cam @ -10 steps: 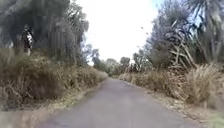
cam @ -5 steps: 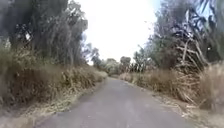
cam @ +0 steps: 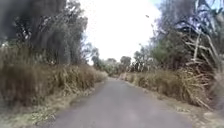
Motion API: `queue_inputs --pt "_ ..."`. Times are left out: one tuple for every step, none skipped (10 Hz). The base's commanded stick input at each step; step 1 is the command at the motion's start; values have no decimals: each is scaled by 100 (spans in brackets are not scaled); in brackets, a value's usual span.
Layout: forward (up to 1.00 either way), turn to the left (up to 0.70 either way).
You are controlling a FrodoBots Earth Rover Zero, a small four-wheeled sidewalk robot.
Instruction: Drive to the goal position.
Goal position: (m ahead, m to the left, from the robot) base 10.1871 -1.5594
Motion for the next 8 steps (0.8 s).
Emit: queue_inputs --pt "85 0" --pt "85 0" --pt "85 0" --pt "85 0" --pt "85 0" --pt "85 28" --pt "85 16" --pt "85 4"
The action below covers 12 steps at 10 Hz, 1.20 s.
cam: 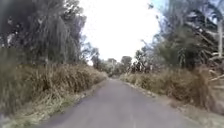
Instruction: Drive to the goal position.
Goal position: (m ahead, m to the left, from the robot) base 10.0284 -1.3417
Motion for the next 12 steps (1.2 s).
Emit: queue_inputs --pt "85 0" --pt "85 0" --pt "85 0" --pt "85 0" --pt "85 0" --pt "85 0" --pt "85 0" --pt "85 0" --pt "85 0" --pt "85 0" --pt "85 0" --pt "85 0"
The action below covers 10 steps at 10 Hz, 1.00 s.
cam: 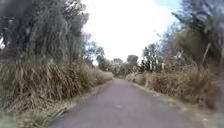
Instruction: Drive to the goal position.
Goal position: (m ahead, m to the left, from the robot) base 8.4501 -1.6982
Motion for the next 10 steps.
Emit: queue_inputs --pt "85 0" --pt "85 0" --pt "85 0" --pt "85 0" --pt "85 0" --pt "85 0" --pt "85 0" --pt "85 0" --pt "85 0" --pt "85 0"
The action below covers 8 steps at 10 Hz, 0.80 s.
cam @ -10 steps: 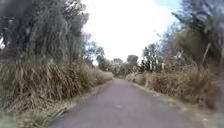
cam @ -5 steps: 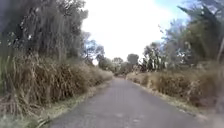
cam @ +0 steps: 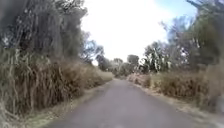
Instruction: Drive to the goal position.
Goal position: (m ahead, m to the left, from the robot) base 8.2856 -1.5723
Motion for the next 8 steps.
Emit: queue_inputs --pt "85 0" --pt "85 0" --pt "85 0" --pt "85 0" --pt "85 0" --pt "85 0" --pt "85 0" --pt "85 0"
